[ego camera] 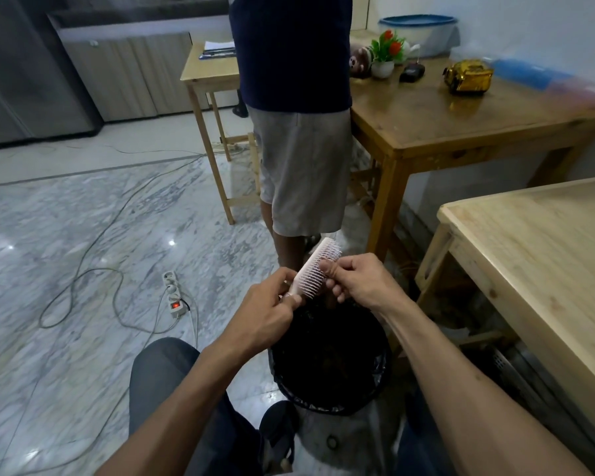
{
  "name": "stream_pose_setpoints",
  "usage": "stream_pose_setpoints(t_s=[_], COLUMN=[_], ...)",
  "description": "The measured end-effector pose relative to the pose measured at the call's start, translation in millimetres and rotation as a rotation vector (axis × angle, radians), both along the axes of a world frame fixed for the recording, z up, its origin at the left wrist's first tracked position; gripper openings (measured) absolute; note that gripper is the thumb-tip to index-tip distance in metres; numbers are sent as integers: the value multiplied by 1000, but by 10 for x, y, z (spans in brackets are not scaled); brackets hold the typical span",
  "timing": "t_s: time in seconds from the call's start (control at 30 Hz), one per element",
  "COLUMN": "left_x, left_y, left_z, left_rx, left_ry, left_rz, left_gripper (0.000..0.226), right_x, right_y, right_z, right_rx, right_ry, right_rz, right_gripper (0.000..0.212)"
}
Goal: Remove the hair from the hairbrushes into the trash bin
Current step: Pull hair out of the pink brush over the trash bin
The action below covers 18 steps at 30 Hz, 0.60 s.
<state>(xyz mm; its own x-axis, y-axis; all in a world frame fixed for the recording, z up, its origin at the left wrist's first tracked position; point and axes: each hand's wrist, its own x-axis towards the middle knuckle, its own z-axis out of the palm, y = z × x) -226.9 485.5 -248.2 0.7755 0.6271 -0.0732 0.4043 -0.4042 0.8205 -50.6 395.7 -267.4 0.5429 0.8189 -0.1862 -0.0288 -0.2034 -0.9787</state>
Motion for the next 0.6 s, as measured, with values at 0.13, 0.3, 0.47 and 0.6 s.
stream_pose_setpoints(t_s=[0.13,0.3,0.47,0.6], left_x=[21,44,-54,-40], left_y=[23,21,130,112], left_z=[-56,-120,-144,-93], left_rx=[29,312,297,245], left_ry=[81,211,217,165], left_rz=[-3,-1,143,183], left_gripper=[19,21,16,17], right_x=[3,-2,113,90], right_y=[-48,-79,-125,-120], right_z=[-21,59,68,2], right_rx=[-166,-301,-269,-193], right_ry=[-401,-641,-483,-92], right_rz=[-57,-38,-141,-50], right_gripper=[50,43,33,21])
